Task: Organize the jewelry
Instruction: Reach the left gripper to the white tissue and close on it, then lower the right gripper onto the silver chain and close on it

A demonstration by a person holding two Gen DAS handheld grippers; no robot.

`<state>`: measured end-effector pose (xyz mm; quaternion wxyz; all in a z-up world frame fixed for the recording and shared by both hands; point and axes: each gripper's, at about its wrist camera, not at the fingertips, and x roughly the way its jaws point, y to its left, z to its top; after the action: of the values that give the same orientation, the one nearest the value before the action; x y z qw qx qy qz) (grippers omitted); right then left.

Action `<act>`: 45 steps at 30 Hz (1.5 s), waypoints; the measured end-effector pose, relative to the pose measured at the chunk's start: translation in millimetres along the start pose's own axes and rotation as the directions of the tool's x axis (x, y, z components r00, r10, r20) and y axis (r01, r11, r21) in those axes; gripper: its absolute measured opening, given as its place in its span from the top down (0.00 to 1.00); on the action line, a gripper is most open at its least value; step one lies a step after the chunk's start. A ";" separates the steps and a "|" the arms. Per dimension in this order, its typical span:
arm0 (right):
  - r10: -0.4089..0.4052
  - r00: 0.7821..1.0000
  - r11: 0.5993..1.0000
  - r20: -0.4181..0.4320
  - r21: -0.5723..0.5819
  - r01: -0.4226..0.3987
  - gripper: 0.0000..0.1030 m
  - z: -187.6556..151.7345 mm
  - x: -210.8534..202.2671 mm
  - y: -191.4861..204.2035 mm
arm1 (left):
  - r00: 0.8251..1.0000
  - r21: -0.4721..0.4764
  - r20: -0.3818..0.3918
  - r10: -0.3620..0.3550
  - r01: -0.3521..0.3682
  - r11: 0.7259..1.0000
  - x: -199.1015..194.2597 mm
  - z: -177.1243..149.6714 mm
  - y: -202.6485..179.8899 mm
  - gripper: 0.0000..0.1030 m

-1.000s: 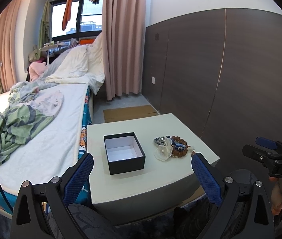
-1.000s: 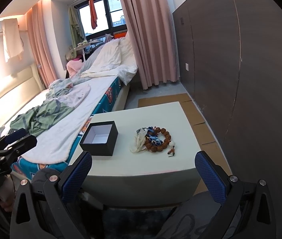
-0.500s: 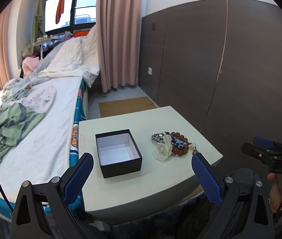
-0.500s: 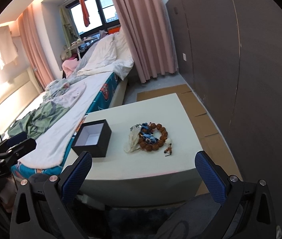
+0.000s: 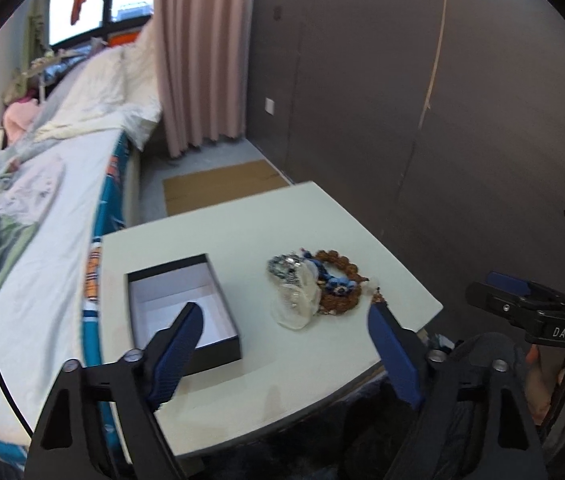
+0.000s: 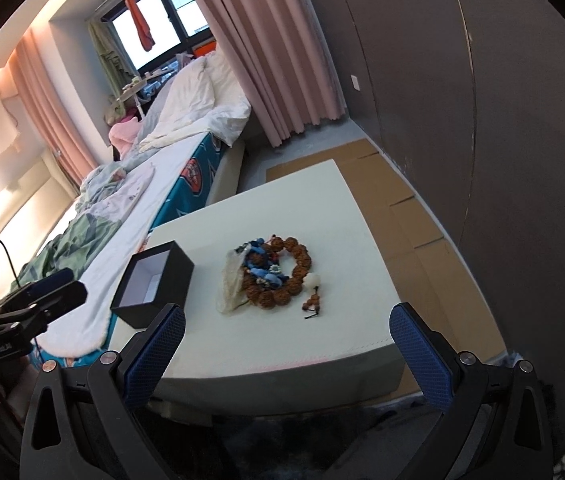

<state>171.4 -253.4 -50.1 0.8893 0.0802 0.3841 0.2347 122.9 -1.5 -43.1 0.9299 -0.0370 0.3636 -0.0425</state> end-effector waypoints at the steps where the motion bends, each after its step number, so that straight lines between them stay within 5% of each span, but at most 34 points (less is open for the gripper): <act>1: 0.002 1.000 1.000 -0.007 0.009 -0.002 0.02 0.9 3.7 -4.2 | 1.000 0.007 -0.011 -0.007 0.007 1.000 5.6 1.5 -2.5 0.24; 13: 0.008 0.997 0.997 -0.071 0.073 -0.002 0.05 12.8 36.9 -37.2 | 0.976 -0.007 -0.201 -0.083 0.083 0.997 86.7 15.4 -15.2 0.47; 25: 0.037 0.990 0.996 -0.140 0.080 -0.026 0.05 30.6 70.9 -50.5 | 0.936 -0.045 -0.346 -0.068 0.056 0.997 156.4 21.4 -10.6 0.61; 29: 0.058 0.984 0.996 -0.169 0.077 -0.046 0.05 38.5 87.9 -48.0 | 0.921 -0.064 -0.379 -0.095 0.076 0.995 172.3 22.7 -6.7 0.99; 45: 0.170 0.934 0.985 -0.316 0.017 -0.173 0.41 84.7 144.6 6.5 | 0.979 -0.194 -0.187 -0.075 0.038 0.980 112.7 65.9 55.4 1.00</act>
<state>316.1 -175.2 -82.7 0.7929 0.0696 0.5118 0.3233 253.1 44.2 -76.2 0.8807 -0.1315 0.4535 -0.0377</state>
